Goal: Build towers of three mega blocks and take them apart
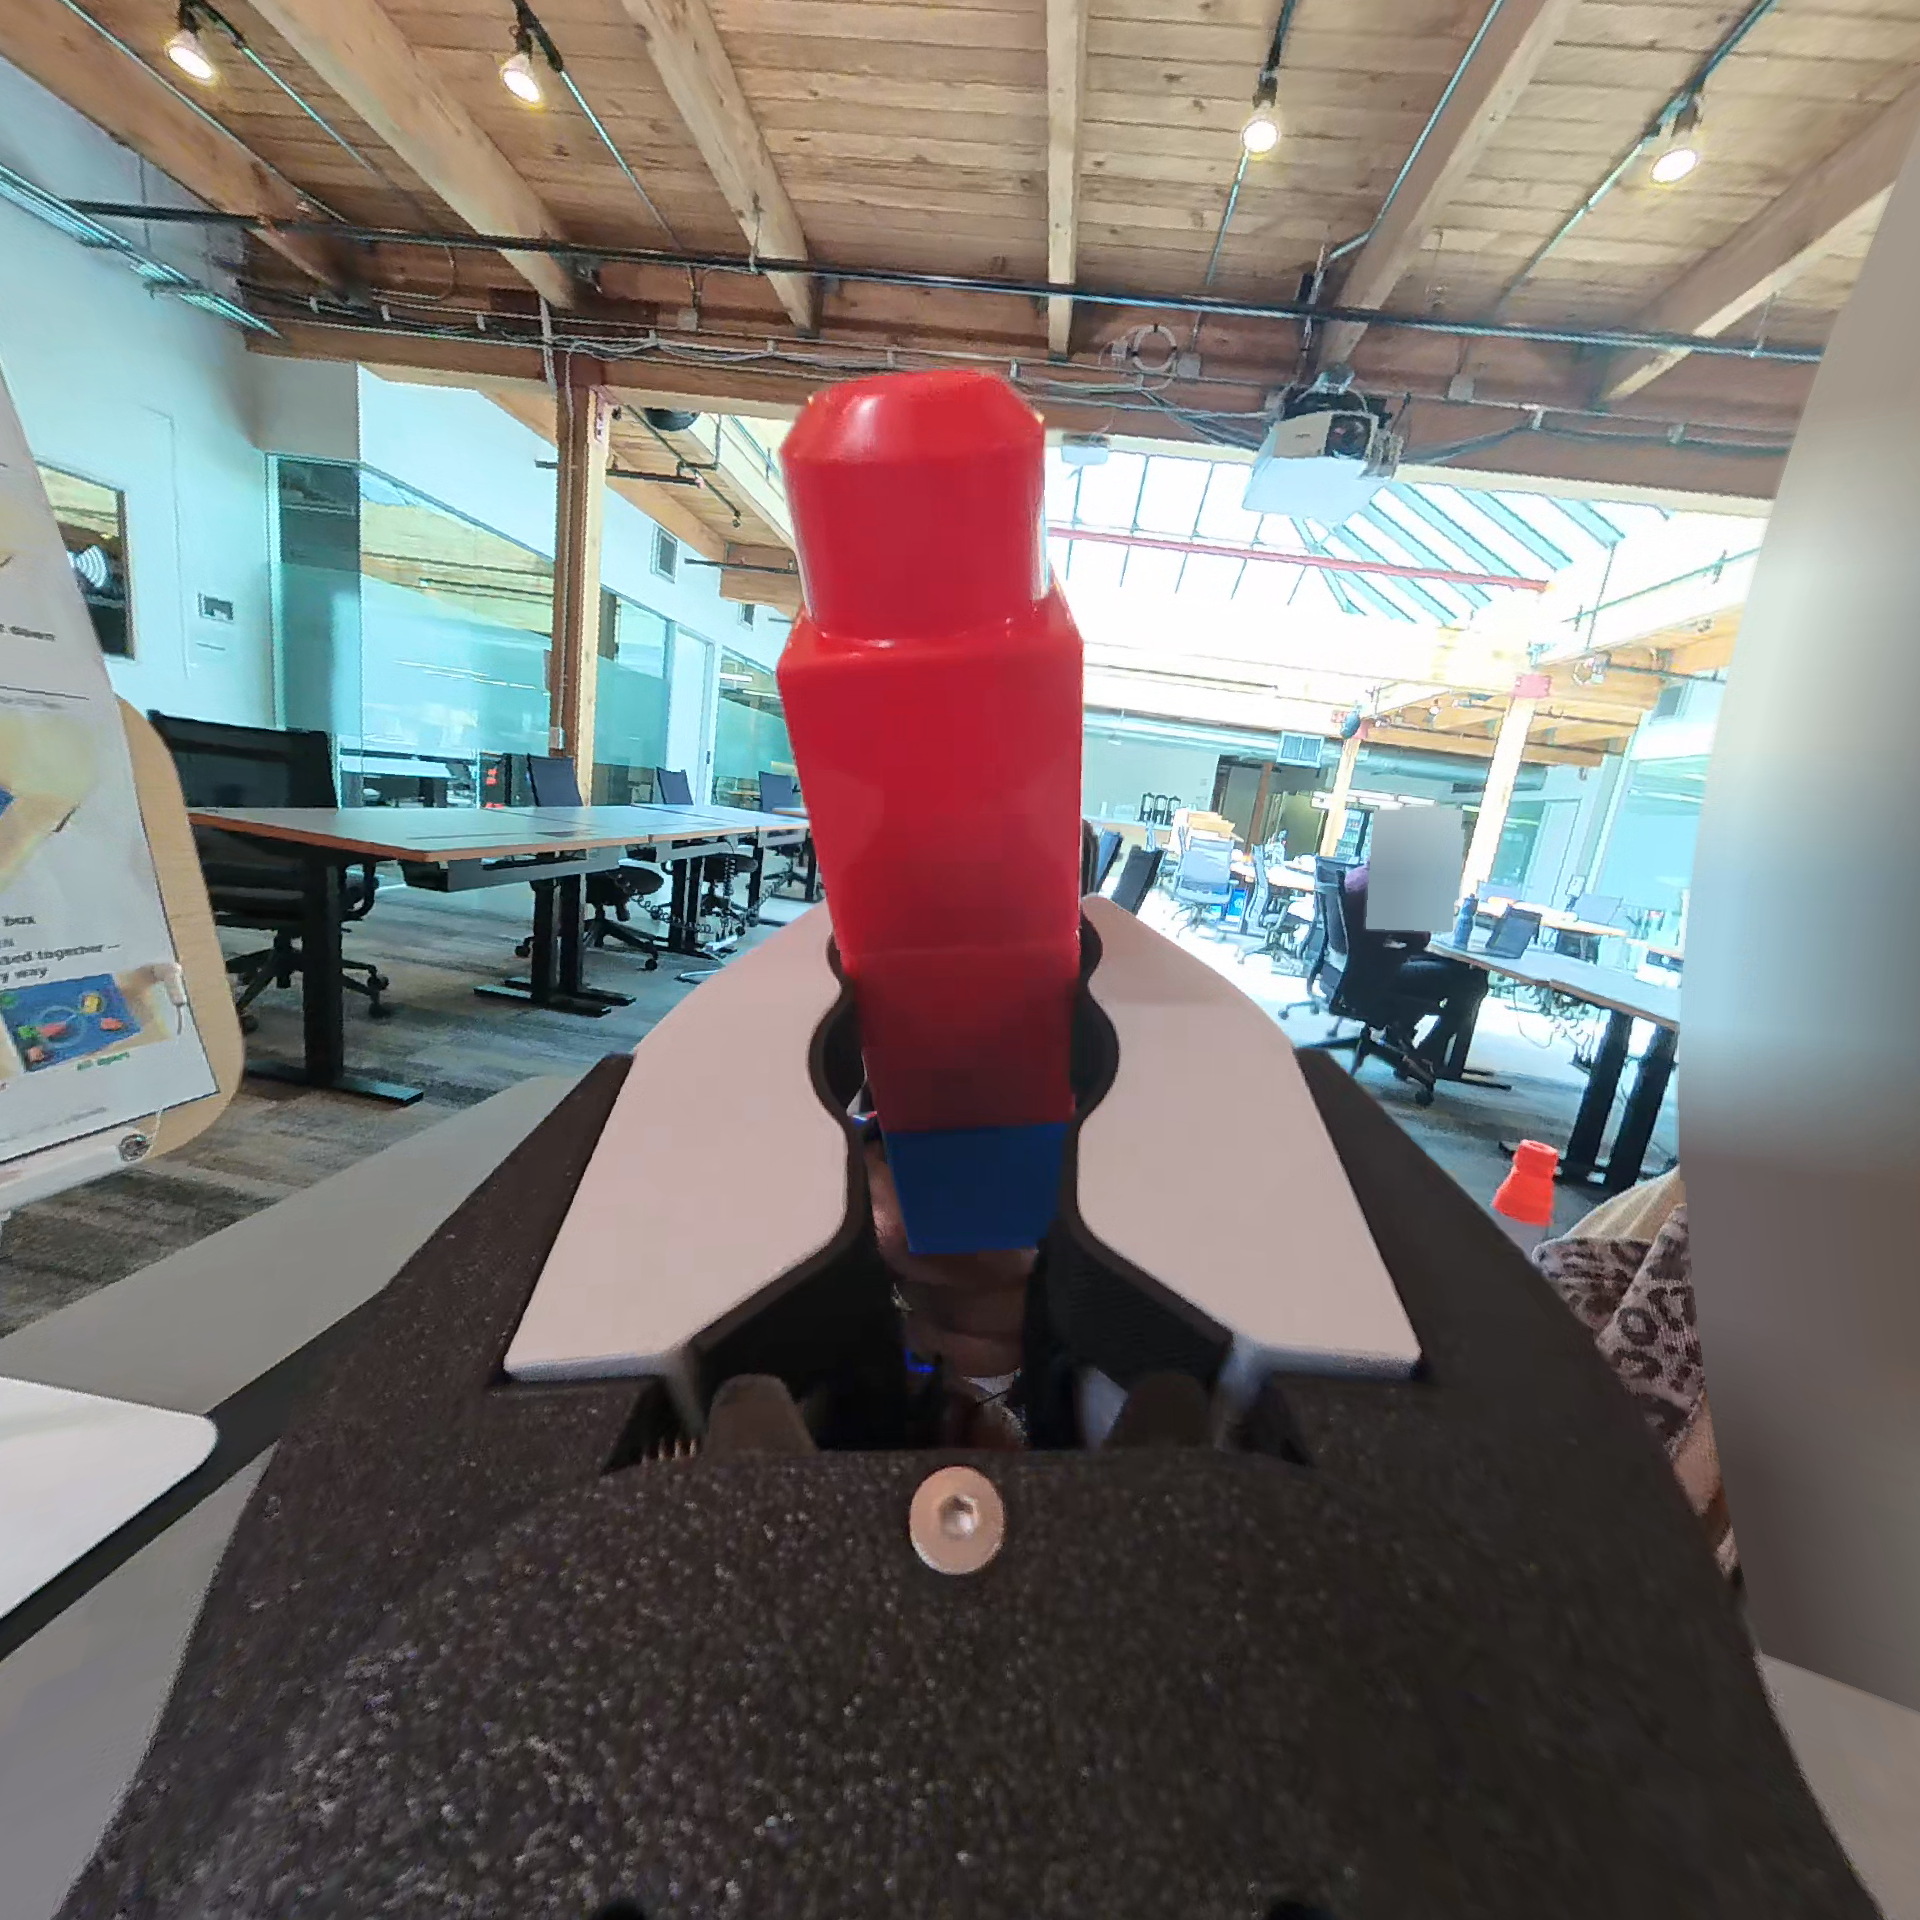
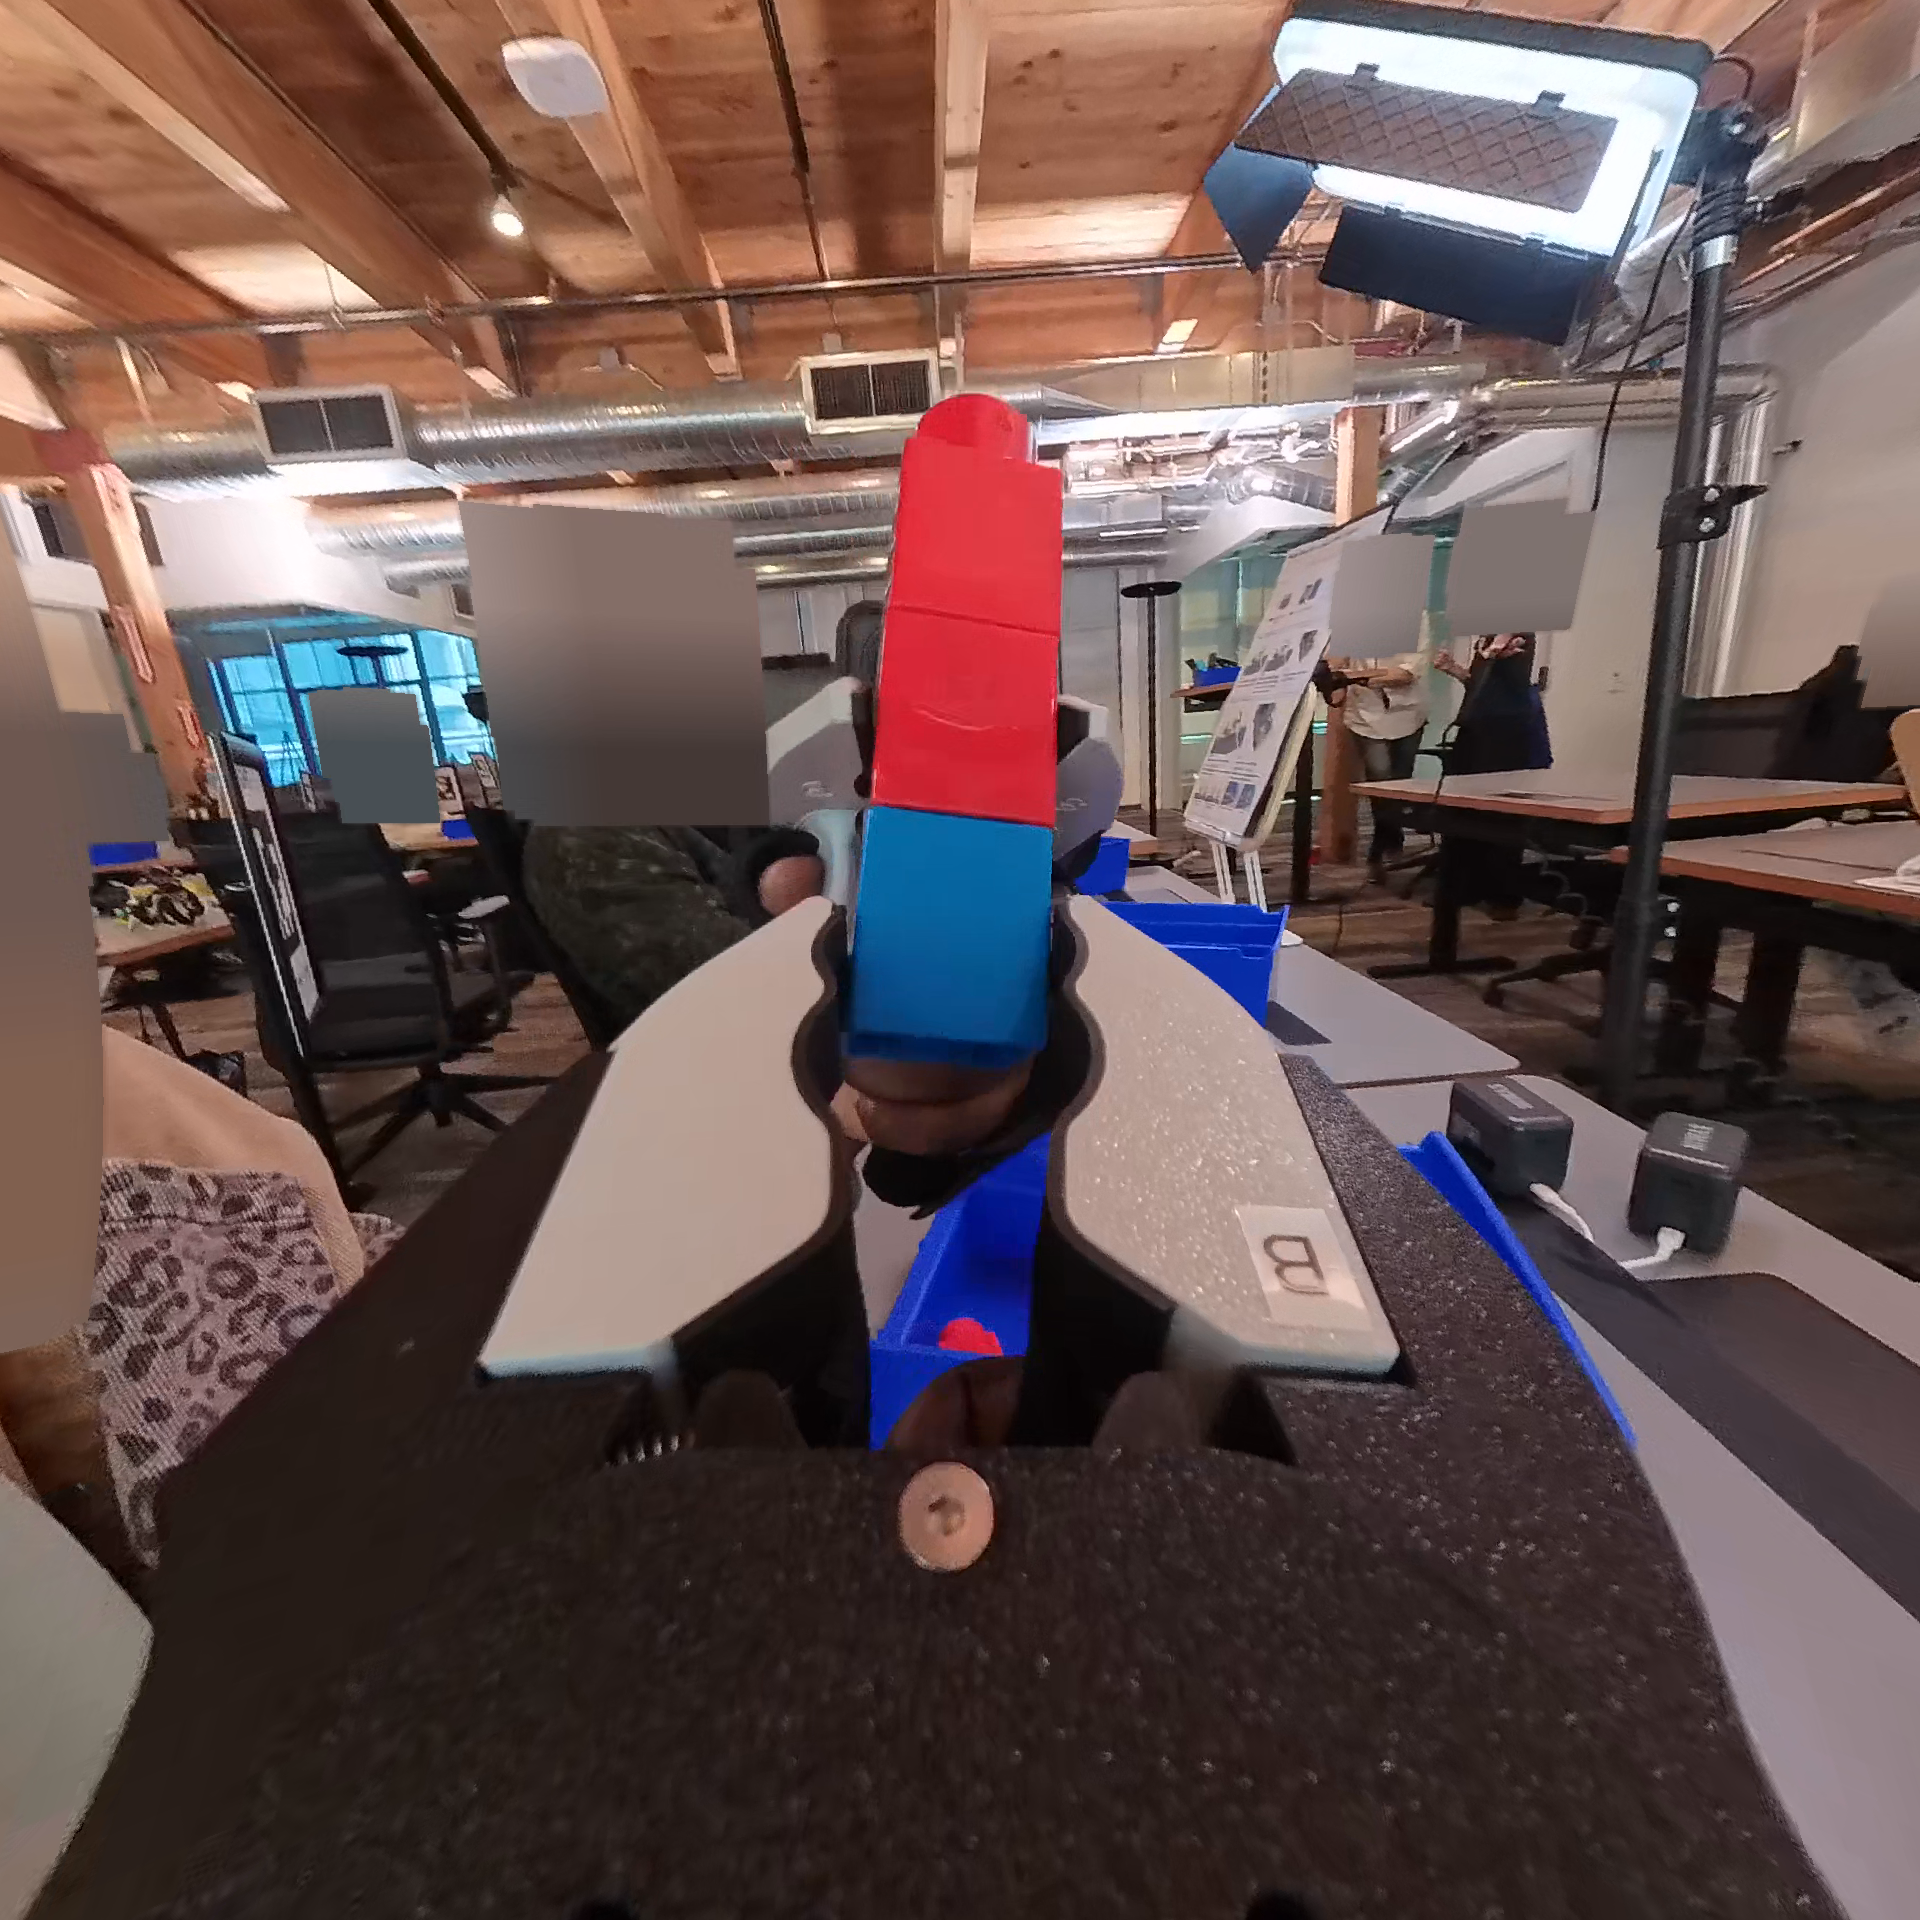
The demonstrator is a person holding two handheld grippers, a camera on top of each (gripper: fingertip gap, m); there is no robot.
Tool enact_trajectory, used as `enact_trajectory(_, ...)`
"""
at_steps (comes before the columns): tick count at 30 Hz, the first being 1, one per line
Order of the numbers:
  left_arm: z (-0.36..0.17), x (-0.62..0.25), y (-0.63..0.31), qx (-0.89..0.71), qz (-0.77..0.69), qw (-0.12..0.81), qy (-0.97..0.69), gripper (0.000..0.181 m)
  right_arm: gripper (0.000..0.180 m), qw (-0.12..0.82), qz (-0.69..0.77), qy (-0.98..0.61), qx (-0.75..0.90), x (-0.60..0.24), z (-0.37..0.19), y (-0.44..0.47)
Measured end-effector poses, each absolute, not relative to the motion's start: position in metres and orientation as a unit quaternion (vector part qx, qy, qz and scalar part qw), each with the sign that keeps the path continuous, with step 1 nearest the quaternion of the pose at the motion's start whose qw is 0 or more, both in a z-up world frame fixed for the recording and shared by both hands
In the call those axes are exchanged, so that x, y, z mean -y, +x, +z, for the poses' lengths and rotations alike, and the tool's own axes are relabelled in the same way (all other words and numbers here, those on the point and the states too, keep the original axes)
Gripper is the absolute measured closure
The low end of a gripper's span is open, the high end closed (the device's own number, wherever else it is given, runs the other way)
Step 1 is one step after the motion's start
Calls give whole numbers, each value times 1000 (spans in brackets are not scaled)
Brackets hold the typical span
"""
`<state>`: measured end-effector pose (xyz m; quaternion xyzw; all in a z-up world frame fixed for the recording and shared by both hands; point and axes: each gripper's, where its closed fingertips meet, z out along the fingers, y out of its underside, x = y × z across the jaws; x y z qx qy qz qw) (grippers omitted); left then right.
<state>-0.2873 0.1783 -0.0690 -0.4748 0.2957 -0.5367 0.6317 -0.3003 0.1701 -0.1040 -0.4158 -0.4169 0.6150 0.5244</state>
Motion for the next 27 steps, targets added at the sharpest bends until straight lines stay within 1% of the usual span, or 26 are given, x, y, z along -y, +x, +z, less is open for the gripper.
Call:
enact_trajectory(5,-70,-182,-290,-282,-547,623,-483,145,141,526,590,-429,437,-171,-111,-304)
enact_trajectory(14,-72,-176,-286,-308,-521,628,-489,145,143,498,609,-437,437,-167,-113,-305)
enact_trajectory(17,-85,-175,-281,-343,-486,617,-514,145,142,493,569,-452,478,-168,-126,-303)
enact_trajectory(19,-99,-178,-277,-368,-454,603,-542,144,136,513,549,-452,481,-174,-125,-293)
enact_trajectory(24,-121,-175,-260,-419,-434,559,-569,144,131,534,598,-411,435,-175,-99,-267)
enact_trajectory(27,-147,-170,-248,-472,-405,512,-593,145,129,544,589,-400,443,-172,-97,-266)
